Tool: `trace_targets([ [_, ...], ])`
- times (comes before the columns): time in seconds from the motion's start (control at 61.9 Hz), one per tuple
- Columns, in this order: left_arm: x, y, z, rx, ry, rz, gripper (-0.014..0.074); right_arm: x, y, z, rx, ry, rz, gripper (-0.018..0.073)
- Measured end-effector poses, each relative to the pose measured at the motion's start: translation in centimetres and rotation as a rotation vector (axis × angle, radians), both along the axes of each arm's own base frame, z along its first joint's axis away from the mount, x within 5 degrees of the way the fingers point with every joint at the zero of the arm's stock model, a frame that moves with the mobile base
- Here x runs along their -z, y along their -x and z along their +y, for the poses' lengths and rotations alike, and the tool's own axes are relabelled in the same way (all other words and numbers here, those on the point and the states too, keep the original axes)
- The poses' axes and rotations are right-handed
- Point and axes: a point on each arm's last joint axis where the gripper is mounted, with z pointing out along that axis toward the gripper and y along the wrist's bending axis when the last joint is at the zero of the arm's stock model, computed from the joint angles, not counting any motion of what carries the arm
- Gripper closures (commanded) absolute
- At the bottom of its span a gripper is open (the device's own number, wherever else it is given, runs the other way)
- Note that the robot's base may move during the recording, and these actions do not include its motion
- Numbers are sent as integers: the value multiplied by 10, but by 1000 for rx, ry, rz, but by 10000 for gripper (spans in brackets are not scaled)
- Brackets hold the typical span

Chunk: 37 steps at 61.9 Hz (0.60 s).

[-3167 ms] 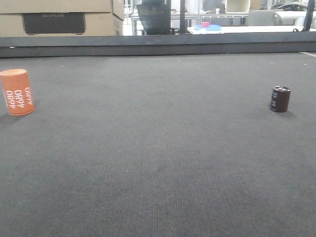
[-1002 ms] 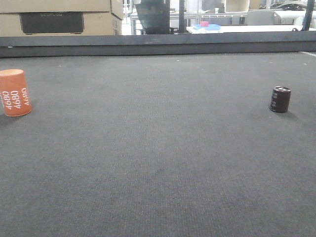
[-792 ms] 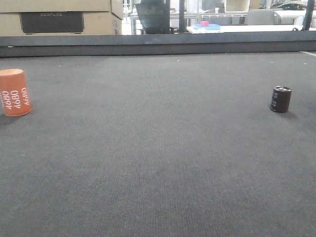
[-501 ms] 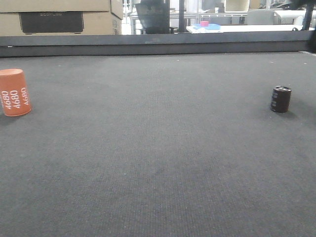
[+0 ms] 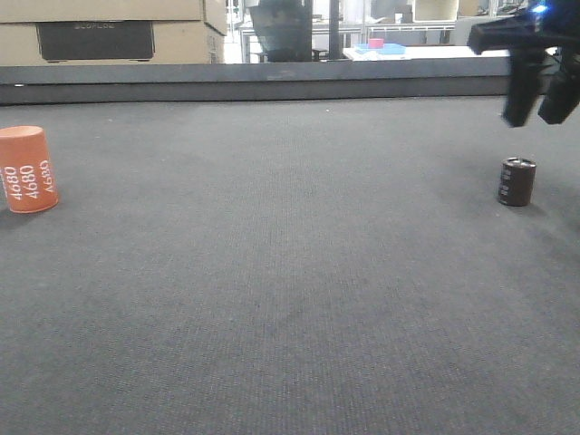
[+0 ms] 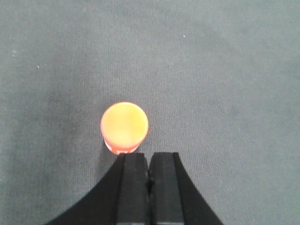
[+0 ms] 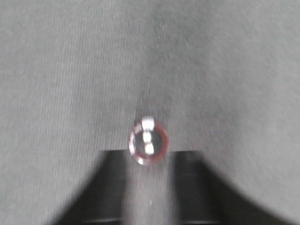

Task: Place cylindrical capacitor in blue bin on shelf
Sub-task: 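Lower the open right gripper over the dark brown capacitor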

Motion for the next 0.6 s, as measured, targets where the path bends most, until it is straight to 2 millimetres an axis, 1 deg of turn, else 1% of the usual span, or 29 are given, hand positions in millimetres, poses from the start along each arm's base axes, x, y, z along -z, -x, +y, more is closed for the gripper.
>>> trace_targets([
  [0.065, 0, 1, 0, 1, -1, 7, 707, 5, -4, 1, 0, 2, 13, 183],
  [0.097, 0, 1, 0, 1, -2, 12, 707, 8, -6, 1, 0, 4, 21, 179],
  [0.162, 1, 1, 0, 1, -2, 16, 707, 13, -8, 1, 0, 5, 32, 179],
  [0.42, 1, 2, 0, 2, -3, 24, 707, 44, -18, 3, 3, 17, 107, 179],
  [0.598, 1, 2, 0, 2, -3, 24, 707, 54, -21, 4, 3, 21, 132, 179],
])
